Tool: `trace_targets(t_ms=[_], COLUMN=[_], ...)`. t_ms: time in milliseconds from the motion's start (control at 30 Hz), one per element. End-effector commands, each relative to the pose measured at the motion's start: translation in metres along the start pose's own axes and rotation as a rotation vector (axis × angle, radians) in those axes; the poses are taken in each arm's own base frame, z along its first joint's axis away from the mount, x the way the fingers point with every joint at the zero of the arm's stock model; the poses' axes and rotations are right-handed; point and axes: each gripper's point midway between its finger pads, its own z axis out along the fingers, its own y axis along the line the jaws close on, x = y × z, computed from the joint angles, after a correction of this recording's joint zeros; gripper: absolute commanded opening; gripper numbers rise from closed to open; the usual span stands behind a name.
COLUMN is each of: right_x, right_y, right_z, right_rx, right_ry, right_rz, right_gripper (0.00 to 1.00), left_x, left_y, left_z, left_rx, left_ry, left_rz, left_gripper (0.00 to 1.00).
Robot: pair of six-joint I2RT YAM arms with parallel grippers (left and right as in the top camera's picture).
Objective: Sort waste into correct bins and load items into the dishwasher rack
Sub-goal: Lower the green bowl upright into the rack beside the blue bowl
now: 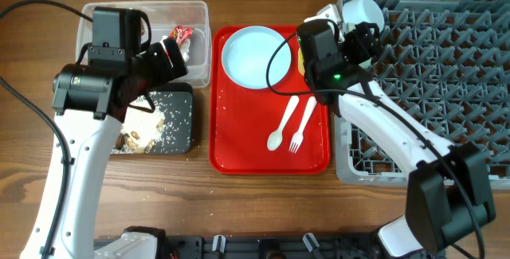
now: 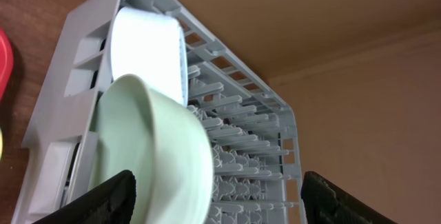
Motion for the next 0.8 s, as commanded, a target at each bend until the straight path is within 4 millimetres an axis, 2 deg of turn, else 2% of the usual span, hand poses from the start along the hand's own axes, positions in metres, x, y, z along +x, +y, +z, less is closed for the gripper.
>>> trace_targets(t_ms=[0,133,267,367,600,667,767], right_x=[0.001,0.012,0.025,0.029,0.031,0.031,0.029], right_y=[-0.012,-0.013,0.005,0.014,0.008,0.003,-0.017], right_z=[-0.002,0.002,0.001,0.001,0.003,0.003,0.003], right_rx=[0.002,-0.002,-0.085,-0.134,-0.105,-0.075,0.023], right_ry=[-0.002,0.036,0.071,0.089,0.099,0.099,0.091], right_rz=[0.062,0.092,0.148,0.203,0.235,0.241,0.274], right_gripper=[0.78,0.72,0.59,0.45,0.11,0.04,0.05], left_x=[-0.006,-0.006,-0.006,-0.006,-0.006,-0.006,-0.006], left_y=[0.001,0.001,0.001,0.001,0.001,0.001,0.001], left_z=[-0.004,-0.004,-0.004,-0.004,-0.004,-0.004,-0.004], left_rx=[-0.004,-0.004,-0.004,-0.004,-0.004,-0.004,-0.004], left_ry=[-0.02,-0.02,-0.02,-0.02,-0.02,-0.02,-0.02], left_rz=[0.007,0.007,0.007,0.007,0.007,0.007,0.007], left_gripper=[1.0,1.0,1.0,1.0,1.0,1.0,1.0])
